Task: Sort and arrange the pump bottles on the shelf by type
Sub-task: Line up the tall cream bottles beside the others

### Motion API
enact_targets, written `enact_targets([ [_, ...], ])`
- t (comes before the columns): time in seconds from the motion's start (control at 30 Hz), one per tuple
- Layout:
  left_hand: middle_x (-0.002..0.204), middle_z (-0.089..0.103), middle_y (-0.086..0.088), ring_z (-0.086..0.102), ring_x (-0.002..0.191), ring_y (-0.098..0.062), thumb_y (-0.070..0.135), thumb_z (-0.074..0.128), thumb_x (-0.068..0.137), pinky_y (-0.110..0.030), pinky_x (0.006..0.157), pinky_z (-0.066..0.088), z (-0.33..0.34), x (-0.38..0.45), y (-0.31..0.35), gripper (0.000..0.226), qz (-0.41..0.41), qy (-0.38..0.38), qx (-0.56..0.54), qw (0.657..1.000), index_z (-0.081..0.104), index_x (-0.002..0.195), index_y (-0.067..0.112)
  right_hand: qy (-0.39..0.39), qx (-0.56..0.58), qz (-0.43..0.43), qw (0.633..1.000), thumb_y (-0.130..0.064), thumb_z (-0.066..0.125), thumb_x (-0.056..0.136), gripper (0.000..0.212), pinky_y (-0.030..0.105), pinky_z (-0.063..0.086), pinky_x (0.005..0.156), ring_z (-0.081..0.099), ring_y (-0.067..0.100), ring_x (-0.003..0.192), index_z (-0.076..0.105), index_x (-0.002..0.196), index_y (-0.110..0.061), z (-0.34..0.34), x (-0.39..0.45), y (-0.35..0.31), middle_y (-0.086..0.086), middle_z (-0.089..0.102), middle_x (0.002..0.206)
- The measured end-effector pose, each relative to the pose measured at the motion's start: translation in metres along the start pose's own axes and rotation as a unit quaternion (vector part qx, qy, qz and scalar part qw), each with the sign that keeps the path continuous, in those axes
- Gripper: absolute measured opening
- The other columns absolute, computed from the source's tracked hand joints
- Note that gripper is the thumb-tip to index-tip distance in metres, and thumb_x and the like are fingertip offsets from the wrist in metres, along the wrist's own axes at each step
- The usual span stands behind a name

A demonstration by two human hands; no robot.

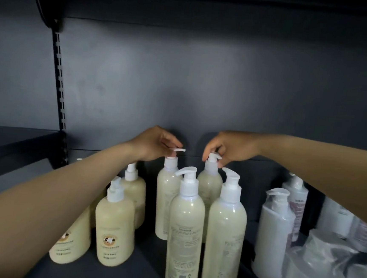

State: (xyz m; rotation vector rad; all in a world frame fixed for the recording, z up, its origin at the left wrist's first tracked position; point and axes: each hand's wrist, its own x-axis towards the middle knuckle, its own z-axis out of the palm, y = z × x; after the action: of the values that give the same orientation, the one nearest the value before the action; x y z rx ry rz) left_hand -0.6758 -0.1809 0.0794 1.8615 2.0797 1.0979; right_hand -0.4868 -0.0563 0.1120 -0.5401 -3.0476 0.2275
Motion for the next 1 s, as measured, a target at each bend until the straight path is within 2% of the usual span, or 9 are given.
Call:
enact_targets([
  [0.13,0.105,0.069,-0.019,0.065,0.091,-0.023,0.001,0.069,0.078,-0.03,0.094,0.05,-0.001,-0.002,0.003,0.032,-0.014,0.025,0.04,0.999,0.066,0.11,0.004,-0.014,-0.007,0.027,1.0,-0.006,0.069,0.081,0.029,0.001,0.042,0.066,0.057,-0.016,0.064,0.066,0.108,-0.016,-0.004,0.001,0.002,-0.013,0.064,0.09],
  [0.27,0.107,0.07,-0.009,0.064,0.101,-0.018,0.017,0.07,0.08,-0.017,0.082,0.041,-0.001,-0.001,0.002,0.03,-0.01,0.044,0.124,0.991,0.068,0.108,0.011,-0.007,0.01,0.069,0.998,-0.023,0.067,0.086,0.012,0.02,0.053,0.072,0.069,0.012,0.077,0.063,0.09,-0.012,0.0,0.004,0.003,0.009,0.073,0.095],
  [0.33,0.112,0.067,-0.005,0.061,0.103,-0.014,0.019,0.07,0.081,-0.017,0.085,0.039,-0.006,-0.002,0.0,0.036,-0.014,-0.001,0.126,0.992,0.065,0.116,0.013,0.01,0.019,0.09,0.996,-0.03,0.065,0.087,0.019,0.027,0.055,0.076,0.071,0.022,0.086,0.059,0.081,-0.014,0.004,0.005,0.0,0.013,0.073,0.095],
  [0.47,0.122,0.061,-0.003,0.059,0.109,-0.014,0.004,0.065,0.082,-0.017,0.092,0.039,-0.022,-0.005,-0.007,0.05,-0.008,-0.105,0.137,0.985,0.053,0.13,0.014,-0.027,0.106,0.097,0.989,-0.01,0.07,0.082,0.028,0.016,0.05,0.064,0.065,0.005,0.072,0.059,0.108,-0.013,0.009,0.0,-0.009,-0.002,0.066,0.089],
  [0.57,0.12,0.062,-0.006,0.06,0.096,-0.011,0.002,0.063,0.082,-0.016,0.087,0.043,-0.027,-0.001,-0.006,0.041,0.02,-0.101,0.15,0.983,0.06,0.122,0.012,-0.013,0.087,0.111,0.99,0.001,0.066,0.081,0.027,0.016,0.047,0.063,0.058,0.003,0.064,0.061,0.105,-0.01,0.014,-0.001,-0.009,-0.004,0.064,0.08],
  [0.67,0.099,0.068,-0.005,0.063,0.059,0.004,0.004,0.062,0.083,-0.003,0.063,0.045,-0.026,0.003,0.0,0.031,0.018,-0.098,0.146,0.984,0.065,0.114,0.009,0.008,0.095,0.113,0.989,-0.002,0.069,0.078,0.024,0.02,0.048,0.065,0.056,0.007,0.065,0.063,0.099,-0.01,0.015,0.0,-0.007,-0.004,0.063,0.079],
  [0.73,0.091,0.068,-0.004,0.059,0.05,0.006,0.008,0.065,0.082,-0.002,0.058,0.043,-0.023,0.006,0.002,0.027,0.031,-0.085,0.159,0.983,0.067,0.109,0.007,0.018,0.103,0.116,0.988,-0.005,0.072,0.078,0.022,0.021,0.048,0.067,0.055,0.007,0.062,0.063,0.097,-0.011,0.017,0.0,-0.006,-0.005,0.062,0.074],
  [0.87,0.099,0.071,-0.007,0.063,0.088,-0.016,0.021,0.069,0.08,-0.025,0.08,0.048,-0.017,0.009,0.004,0.021,0.064,-0.043,0.227,0.971,0.071,0.097,0.009,0.047,0.122,0.112,0.985,-0.014,0.075,0.078,0.02,0.038,0.057,0.082,0.066,0.02,0.078,0.063,0.092,-0.007,0.024,0.004,-0.003,0.008,0.069,0.09],
  [1.0,0.099,0.069,-0.009,0.061,0.096,-0.025,0.03,0.066,0.082,-0.033,0.085,0.047,-0.01,0.011,0.004,0.023,0.047,-0.026,0.253,0.966,0.069,0.09,0.009,0.056,0.139,0.117,0.982,-0.015,0.073,0.08,0.026,0.049,0.053,0.09,0.064,0.034,0.103,0.061,0.099,-0.002,0.027,0.006,-0.006,0.017,0.066,0.106],
])
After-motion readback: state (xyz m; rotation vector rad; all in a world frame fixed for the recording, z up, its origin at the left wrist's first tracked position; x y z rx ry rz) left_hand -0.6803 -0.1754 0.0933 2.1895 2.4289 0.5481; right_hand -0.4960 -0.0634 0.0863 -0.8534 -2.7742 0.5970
